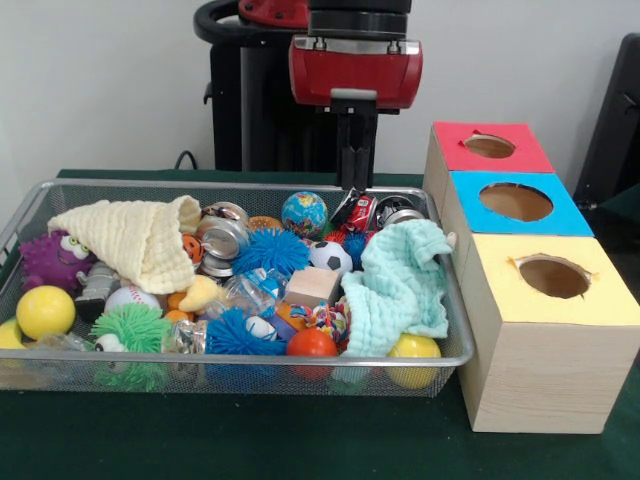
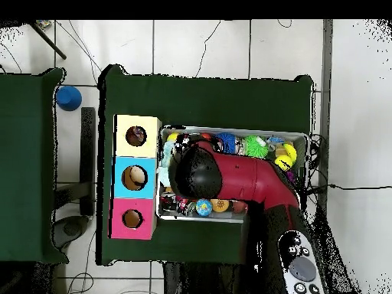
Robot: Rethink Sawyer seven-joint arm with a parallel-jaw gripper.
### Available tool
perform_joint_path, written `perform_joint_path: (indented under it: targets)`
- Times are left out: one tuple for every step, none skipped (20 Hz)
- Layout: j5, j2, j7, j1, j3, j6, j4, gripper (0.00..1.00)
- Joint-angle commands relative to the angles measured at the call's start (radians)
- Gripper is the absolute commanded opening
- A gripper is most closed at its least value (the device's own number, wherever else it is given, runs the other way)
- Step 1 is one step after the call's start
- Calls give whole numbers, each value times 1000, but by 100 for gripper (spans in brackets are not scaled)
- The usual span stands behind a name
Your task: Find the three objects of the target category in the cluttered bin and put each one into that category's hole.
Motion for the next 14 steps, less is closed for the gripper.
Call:
perform_joint_path:
  targets:
    - [-57,19,-45,-66,114,10,107,0]
    - [-62,22,-41,-66,114,7,108,0]
    - [-66,25,-38,-66,117,10,103,0]
    - [-71,28,-36,-66,119,14,99,0]
    - [-74,29,-34,-64,119,21,94,0]
    - [-76,35,-32,-61,118,30,82,0]
    - [-78,37,-32,-59,119,36,76,0]
    - [-81,39,-30,-58,118,38,73,0]
    - [-83,42,-29,-57,117,40,70,0]
    - [-85,45,-27,-56,115,41,68,0]
    - [-88,47,-26,-53,113,41,63,0]
    - [-87,49,-22,-51,111,46,59,0]
    - [-87,50,-24,-51,112,50,55,0]
    - [-88,51,-22,-49,111,51,51,0]
